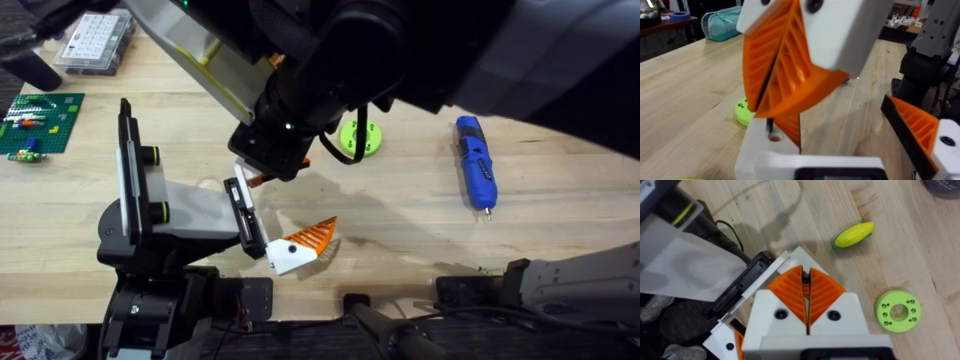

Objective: Pick up the gripper from the table and insert it into the empty holder that is missing its gripper. Then pick up a screw, insert it into the mounting hole, and use the screwdriver to tighten it. Finally, clean up the table by picking up the vegetable and placing it into the bucket.

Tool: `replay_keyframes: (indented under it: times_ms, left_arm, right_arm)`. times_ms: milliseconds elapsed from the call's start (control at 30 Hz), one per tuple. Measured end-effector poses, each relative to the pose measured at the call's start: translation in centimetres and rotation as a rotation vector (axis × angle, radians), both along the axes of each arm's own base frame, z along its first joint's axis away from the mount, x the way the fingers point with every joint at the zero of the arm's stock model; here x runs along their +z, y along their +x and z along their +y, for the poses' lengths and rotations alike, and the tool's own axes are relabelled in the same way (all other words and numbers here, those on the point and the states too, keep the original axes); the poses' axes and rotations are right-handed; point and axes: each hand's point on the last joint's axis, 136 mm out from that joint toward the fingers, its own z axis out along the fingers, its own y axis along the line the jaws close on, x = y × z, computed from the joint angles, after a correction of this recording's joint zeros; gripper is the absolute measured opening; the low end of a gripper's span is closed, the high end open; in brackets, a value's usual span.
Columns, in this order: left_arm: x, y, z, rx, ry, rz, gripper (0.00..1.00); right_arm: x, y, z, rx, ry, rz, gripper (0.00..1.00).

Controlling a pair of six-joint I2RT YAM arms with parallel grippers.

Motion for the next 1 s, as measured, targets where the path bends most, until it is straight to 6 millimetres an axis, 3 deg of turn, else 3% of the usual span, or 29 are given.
replay_keyframes:
  times_ms: [1000]
  left_arm:
    - [0.01, 0.00, 0.00, 0.000, -0.001, 0.002, 0.986]
  right_arm:
    - [0.37, 0.15, 0.23, -0.025, 0.022, 0.004, 0.007]
